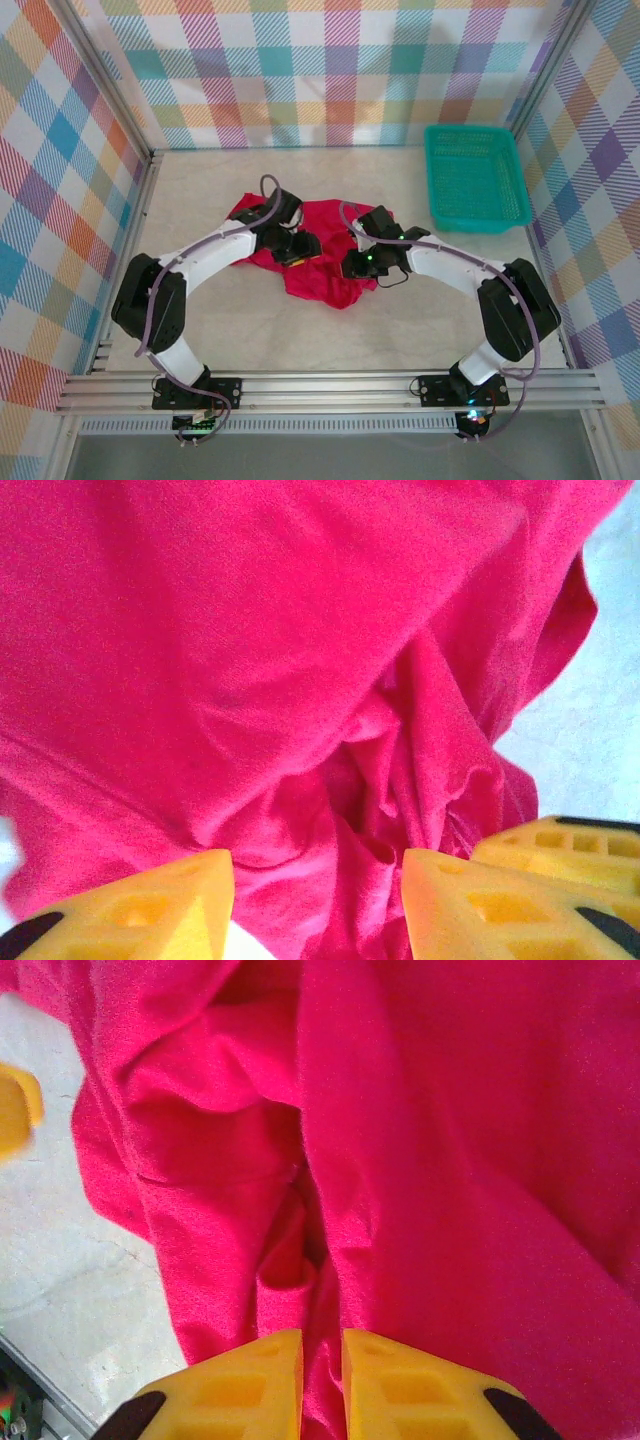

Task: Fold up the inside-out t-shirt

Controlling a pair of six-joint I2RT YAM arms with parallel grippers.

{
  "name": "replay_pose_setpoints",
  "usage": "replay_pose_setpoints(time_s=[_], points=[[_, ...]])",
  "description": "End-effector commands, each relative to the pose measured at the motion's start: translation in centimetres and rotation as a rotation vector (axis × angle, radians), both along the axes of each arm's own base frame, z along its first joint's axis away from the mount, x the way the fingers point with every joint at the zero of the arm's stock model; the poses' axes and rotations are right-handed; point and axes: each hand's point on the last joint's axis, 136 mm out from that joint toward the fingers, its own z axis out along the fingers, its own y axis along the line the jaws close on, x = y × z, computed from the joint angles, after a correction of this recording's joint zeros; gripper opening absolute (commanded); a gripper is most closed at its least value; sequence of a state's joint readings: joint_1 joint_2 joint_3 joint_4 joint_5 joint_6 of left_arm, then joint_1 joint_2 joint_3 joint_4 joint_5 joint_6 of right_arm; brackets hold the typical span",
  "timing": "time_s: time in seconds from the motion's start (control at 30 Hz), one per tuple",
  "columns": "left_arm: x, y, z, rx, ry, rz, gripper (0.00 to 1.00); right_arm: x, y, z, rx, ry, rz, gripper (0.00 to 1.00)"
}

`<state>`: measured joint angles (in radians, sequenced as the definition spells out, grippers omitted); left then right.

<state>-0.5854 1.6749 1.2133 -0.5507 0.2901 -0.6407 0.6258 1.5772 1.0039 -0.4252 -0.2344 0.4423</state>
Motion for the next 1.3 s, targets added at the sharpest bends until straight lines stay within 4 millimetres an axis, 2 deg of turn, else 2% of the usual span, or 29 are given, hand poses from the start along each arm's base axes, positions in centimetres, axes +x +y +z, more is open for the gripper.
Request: replay_pose_setpoints(time_s=[0.0, 0.13, 0.2, 0.3, 0.37, 0.57, 0.8, 0.97, 1.03, 1.1, 1.13, 1.17, 1.23, 1.27], points=[[-1.0, -1.5, -1.7, 0.026, 0.043, -0.039, 0.44, 0.1, -0.8, -0.2, -0.035, 0.016, -0.047, 0.18], [-0.9, -1.8, -3.5, 0.113, 0.062, -0.06, 0.41, -0.1, -0.8, 0.3, -0.018, 0.013, -0.047, 0.18], [-1.1, -1.4, -4.7, 0.154, 0.087, -0.066, 0.35, -0.2, -0.5, 0.5, -0.001, 0.021, -0.049, 0.18], [-1.5, -0.7, -6.1, 0.198, 0.114, -0.069, 0.16, -0.4, 0.2, 0.5, 0.03, 0.047, -0.053, 0.19], [-1.6, -0.2, -6.2, 0.213, 0.109, -0.056, 0.0, -0.5, 0.8, 0.7, 0.046, 0.058, -0.051, 0.2], [-1.4, 0.1, -4.6, 0.205, 0.073, -0.036, 0.0, -0.4, 2.8, 1.3, 0.057, 0.065, -0.024, 0.22], [-1.5, 0.4, -3.5, 0.197, 0.054, -0.029, 0.0, -0.3, 3.6, -1.1, 0.032, 0.119, -0.019, 0.35], [-1.7, 0.8, -3.6, 0.195, 0.057, -0.02, 0.0, 0.3, 3.9, -3.1, 0.001, 0.152, -0.026, 0.35], [-1.6, 1.0, -3.5, 0.189, 0.057, -0.012, 0.0, 0.6, 4.1, -3.0, -0.001, 0.146, -0.026, 0.29], [-1.4, 1.5, -3.6, 0.183, 0.059, 0.002, 0.0, 1.0, 4.2, -2.0, 0.004, 0.126, -0.018, 0.09], [-1.2, 1.7, -3.8, 0.181, 0.062, 0.009, 0.0, 1.1, 4.3, -1.1, 0.008, 0.111, -0.007, 0.03], [-0.9, 1.9, -3.9, 0.177, 0.063, 0.018, 0.0, 1.3, 4.4, 0.3, 0.013, 0.089, 0.007, 0.0], [-0.3, 2.2, -4.1, 0.165, 0.068, 0.037, 0.0, 1.7, 4.5, 3.4, 0.021, 0.027, 0.038, 0.0], [0.1, 2.3, -4.2, 0.159, 0.072, 0.047, 0.0, 2.0, 4.4, 5.6, 0.027, -0.023, 0.056, 0.0]])
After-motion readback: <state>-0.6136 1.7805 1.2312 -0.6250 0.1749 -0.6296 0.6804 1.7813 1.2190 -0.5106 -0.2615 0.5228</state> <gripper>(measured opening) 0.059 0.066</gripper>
